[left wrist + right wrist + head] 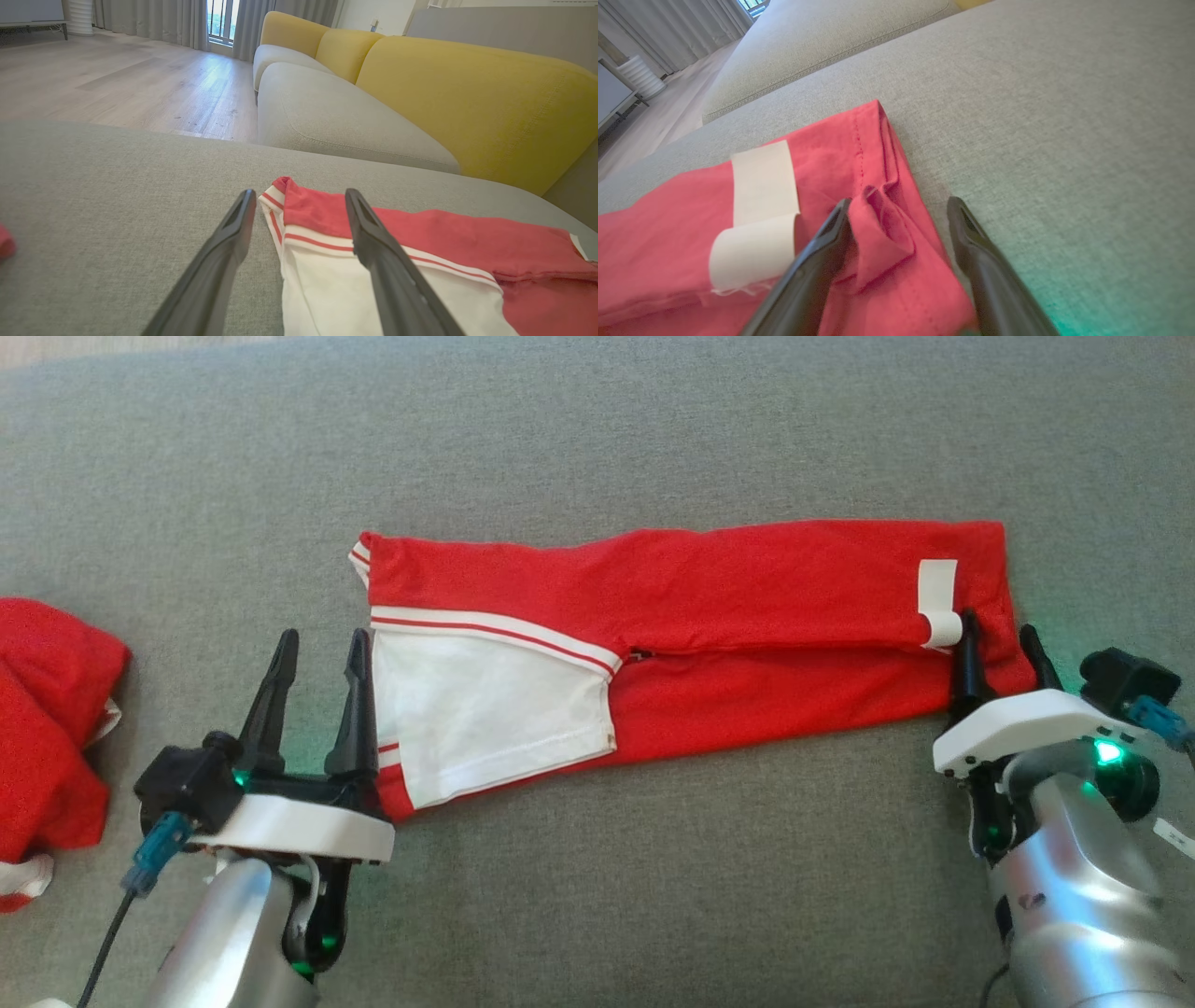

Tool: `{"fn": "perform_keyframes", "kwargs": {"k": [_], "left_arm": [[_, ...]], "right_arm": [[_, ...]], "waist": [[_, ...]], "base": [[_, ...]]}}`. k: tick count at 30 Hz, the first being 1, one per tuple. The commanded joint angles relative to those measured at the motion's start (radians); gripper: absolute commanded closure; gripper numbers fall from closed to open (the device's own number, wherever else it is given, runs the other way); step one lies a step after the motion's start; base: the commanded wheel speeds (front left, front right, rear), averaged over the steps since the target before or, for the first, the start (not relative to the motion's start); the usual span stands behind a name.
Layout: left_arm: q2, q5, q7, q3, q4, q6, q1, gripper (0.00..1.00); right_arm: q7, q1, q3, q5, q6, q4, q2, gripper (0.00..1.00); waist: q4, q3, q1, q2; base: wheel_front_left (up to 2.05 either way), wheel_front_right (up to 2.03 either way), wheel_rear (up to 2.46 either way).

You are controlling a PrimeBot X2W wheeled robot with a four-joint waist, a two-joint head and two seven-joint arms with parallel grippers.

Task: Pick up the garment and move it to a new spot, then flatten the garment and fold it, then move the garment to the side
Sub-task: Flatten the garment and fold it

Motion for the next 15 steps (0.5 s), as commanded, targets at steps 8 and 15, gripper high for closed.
{"fn": "perform_keyframes", "kwargs": {"k": [8,15], "left_arm": [[-0.007,0.028,-0.009,0.084,-0.035,-0.006,-0.04,0.0],[-0.02,0.053,-0.009,0.119,-0.052,-0.014,-0.021,0.0]], "right_arm": [[-0.029,-0.032,0.145,0.071,0.007,0.108,0.016,1.0],[-0.04,-0.068,0.035,-0.003,0.007,0.137,0.016,1.0]], "waist": [[-0.008,0.0,0.0,0.0],[-0.013,-0.012,0.0,0.0]], "base": [[0.0,0.0,0.0],[0.0,0.0,0.0]]}}
